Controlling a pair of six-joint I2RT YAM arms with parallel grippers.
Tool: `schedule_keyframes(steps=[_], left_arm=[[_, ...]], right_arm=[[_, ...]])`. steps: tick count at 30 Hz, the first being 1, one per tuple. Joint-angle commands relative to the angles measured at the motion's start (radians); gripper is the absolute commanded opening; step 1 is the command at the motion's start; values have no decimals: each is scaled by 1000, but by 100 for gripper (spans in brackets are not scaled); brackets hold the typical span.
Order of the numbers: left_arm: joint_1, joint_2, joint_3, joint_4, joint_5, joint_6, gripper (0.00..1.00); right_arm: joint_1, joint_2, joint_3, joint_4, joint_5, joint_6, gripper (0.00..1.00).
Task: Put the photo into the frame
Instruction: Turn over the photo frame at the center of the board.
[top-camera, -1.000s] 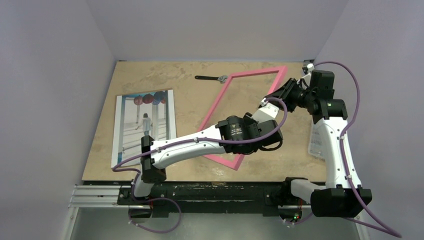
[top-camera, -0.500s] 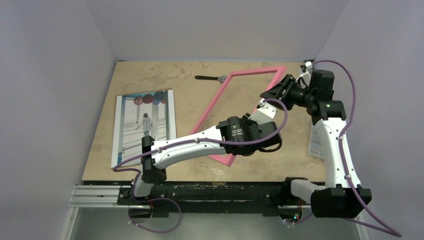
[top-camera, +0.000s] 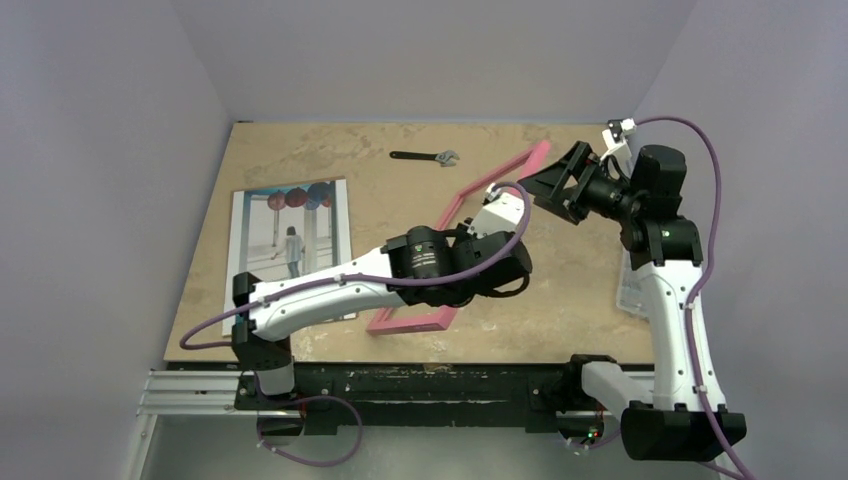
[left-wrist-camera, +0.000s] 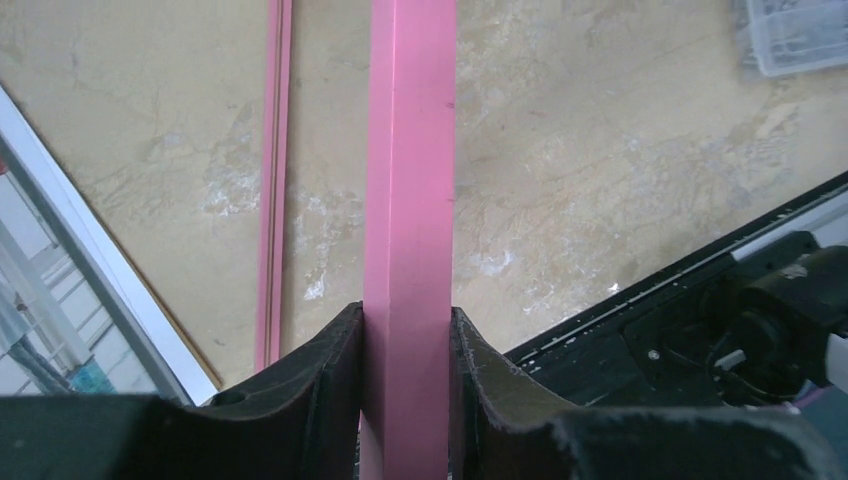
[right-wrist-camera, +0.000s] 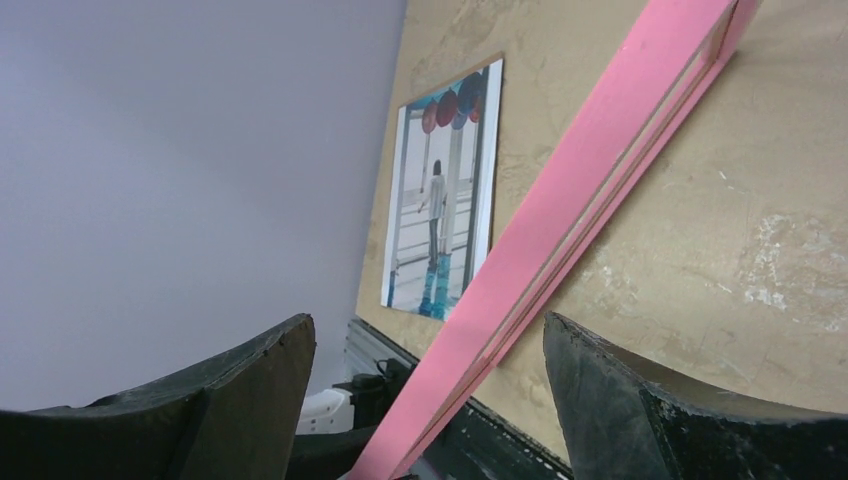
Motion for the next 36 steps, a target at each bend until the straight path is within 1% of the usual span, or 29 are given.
schedule_keyframes(steps=[1, 8, 11, 16, 19, 22, 27, 33, 36], left_arm=[[14, -154, -73, 162, 36, -13, 0], [79, -388, -356, 420, 158, -77, 0], [129, -468, -469, 465, 181, -131, 0], [221, -603, -668, 516, 208, -209, 0], [257, -667, -735, 514, 198, -238, 0], [291, -714, -773, 475, 180, -264, 0], [343, -776, -840, 444, 190, -286, 0], [403, -826, -897, 387, 191, -327, 0], [433, -842, -919, 369, 193, -324, 0]], right_arm=[[-2, -36, 0, 59, -33, 16, 83], [-2, -58, -54, 62, -20, 7, 83], [-2, -65, -78, 59, -18, -5, 83], [-2, -63, -120, 24, 30, -62, 83], [-2, -66, -170, 30, 52, -74, 83], [-2, -57, -210, 12, 82, -105, 83], [-1, -37, -267, 2, 113, -140, 81], [1, -8, -310, 6, 135, -174, 79], [2, 6, -327, 12, 139, -187, 79]])
